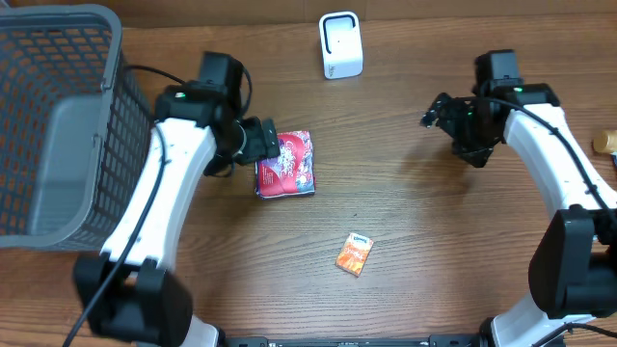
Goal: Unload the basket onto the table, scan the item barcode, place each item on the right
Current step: 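Lower the left gripper onto the Carefree pack and grasp it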
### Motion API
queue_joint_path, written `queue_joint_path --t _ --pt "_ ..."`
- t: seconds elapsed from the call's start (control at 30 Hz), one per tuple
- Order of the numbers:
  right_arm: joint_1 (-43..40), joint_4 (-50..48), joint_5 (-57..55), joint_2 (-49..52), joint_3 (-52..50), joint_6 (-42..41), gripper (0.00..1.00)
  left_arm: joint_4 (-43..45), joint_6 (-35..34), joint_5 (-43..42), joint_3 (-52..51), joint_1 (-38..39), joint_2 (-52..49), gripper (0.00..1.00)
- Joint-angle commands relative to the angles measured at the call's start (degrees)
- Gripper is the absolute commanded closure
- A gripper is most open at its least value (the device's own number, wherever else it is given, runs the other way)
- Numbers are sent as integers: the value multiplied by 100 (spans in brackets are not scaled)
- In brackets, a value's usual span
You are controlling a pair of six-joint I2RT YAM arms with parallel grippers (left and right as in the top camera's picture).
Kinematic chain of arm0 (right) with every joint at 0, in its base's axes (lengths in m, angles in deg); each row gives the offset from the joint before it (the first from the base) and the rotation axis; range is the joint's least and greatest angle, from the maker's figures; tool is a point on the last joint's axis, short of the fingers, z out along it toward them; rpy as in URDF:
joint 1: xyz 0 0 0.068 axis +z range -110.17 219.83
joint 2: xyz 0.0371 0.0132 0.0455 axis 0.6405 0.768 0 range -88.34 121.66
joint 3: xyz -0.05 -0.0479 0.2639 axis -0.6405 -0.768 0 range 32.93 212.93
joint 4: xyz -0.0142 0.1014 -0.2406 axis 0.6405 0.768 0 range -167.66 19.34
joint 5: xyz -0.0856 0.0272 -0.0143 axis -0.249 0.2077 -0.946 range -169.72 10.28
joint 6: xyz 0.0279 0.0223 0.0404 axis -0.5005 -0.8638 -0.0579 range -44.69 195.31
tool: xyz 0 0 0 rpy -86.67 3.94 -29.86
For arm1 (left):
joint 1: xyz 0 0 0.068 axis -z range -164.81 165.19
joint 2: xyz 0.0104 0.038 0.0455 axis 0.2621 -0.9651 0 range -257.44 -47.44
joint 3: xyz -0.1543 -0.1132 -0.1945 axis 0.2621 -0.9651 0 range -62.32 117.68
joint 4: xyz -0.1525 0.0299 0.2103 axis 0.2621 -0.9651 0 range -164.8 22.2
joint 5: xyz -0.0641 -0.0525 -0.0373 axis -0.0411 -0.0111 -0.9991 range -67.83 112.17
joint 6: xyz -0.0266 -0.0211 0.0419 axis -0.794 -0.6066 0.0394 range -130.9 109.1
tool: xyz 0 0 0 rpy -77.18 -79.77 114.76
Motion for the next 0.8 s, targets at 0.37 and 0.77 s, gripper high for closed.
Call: queue_joint_path --t 0.37,0.77 --pt "-236 13 -26 -120 81 -22 0 1143 1279 -1239 -400 -216 -1305 25" --pt "-236 13 -26 -120 81 -22 0 1121 1215 -887 -400 -216 -1331 26"
